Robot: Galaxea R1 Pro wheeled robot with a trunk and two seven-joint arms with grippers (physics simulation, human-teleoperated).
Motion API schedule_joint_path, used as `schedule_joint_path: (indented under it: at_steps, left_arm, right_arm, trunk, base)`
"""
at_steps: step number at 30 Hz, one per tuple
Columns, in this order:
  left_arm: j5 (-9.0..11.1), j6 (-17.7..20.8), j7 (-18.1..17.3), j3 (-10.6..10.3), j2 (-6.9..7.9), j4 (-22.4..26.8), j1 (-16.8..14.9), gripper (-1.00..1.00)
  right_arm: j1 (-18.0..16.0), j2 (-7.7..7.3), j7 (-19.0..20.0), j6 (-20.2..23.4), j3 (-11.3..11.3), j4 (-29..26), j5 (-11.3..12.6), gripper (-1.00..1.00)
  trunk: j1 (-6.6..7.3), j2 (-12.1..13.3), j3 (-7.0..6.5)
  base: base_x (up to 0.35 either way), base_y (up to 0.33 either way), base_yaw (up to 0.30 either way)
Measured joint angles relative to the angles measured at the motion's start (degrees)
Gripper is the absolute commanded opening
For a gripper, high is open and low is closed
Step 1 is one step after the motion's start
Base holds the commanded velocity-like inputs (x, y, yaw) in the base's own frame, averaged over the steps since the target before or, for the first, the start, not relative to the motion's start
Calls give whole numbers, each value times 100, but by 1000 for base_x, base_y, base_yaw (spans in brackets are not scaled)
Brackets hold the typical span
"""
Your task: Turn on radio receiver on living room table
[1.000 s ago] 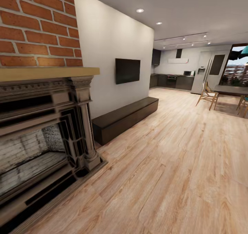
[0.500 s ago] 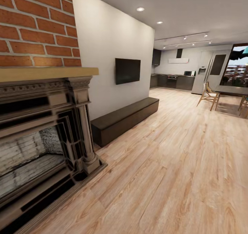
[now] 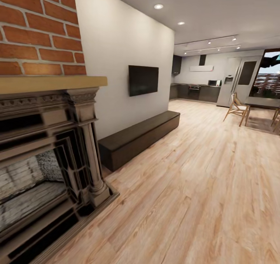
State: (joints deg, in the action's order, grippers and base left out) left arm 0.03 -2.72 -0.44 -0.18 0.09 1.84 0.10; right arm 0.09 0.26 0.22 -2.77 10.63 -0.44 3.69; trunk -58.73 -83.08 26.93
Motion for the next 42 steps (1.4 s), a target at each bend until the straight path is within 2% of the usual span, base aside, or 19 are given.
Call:
schedule_joint_path:
  at_steps: [1,2,6,10,42]
  left_arm:
    - [0,0,0,0,0,0,0,100]
    - [-1,0,0,0,0,0,0,100]
    - [-2,0,0,0,-15,0,-1,100]
    - [-3,0,0,0,-17,-2,-1,100]
    - [-3,0,0,-7,-18,-4,-1,100]
  right_arm:
    - [0,0,-2,0,852,0,3,100]
    - [0,0,-3,-2,883,0,10,100]
    - [0,-5,2,-25,886,0,172,100]
    - [0,-8,4,-30,888,0,226,100]
    - [0,-17,4,-46,889,0,246,100]
  trunk:
    - [0,0,0]
    - [0,0,0]
    - [0,0,0]
    - [0,0,0]
    - [0,0,0]
  base:
    - [324,0,-217]
    - [324,0,-245]
    - [324,0,-279]
    - [324,0,-291]
    - [324,0,-294]
